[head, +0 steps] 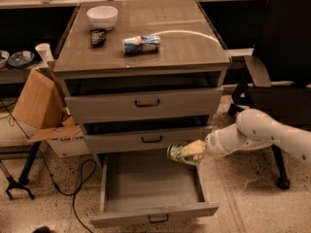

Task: Place green can into bottom drawer

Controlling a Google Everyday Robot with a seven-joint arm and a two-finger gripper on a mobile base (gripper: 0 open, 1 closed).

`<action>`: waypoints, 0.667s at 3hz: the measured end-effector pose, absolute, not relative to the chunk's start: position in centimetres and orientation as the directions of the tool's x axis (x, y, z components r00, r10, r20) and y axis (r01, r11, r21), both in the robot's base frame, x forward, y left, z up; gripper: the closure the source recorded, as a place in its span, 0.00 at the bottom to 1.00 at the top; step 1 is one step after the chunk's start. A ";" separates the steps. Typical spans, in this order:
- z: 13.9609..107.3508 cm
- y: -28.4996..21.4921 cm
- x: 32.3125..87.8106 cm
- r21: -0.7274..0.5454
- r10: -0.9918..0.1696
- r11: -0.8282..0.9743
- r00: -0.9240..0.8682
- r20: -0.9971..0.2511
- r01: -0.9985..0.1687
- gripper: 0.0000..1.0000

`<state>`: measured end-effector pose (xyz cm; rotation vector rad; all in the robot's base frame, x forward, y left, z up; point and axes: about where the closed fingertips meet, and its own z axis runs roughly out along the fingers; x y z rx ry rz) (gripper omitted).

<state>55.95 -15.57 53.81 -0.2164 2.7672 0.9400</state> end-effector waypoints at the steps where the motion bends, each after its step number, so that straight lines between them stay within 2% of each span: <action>1: 49.4 -14.5 56.3 0.612 -0.047 0.772 -0.976 -0.212 -0.170 1.00; 2: 44.3 -12.4 57.0 0.604 -0.065 0.783 -0.985 -0.163 -0.152 1.00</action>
Offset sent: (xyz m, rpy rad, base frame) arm 0.0255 0.0499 -0.1446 -0.0318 0.1241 0.0037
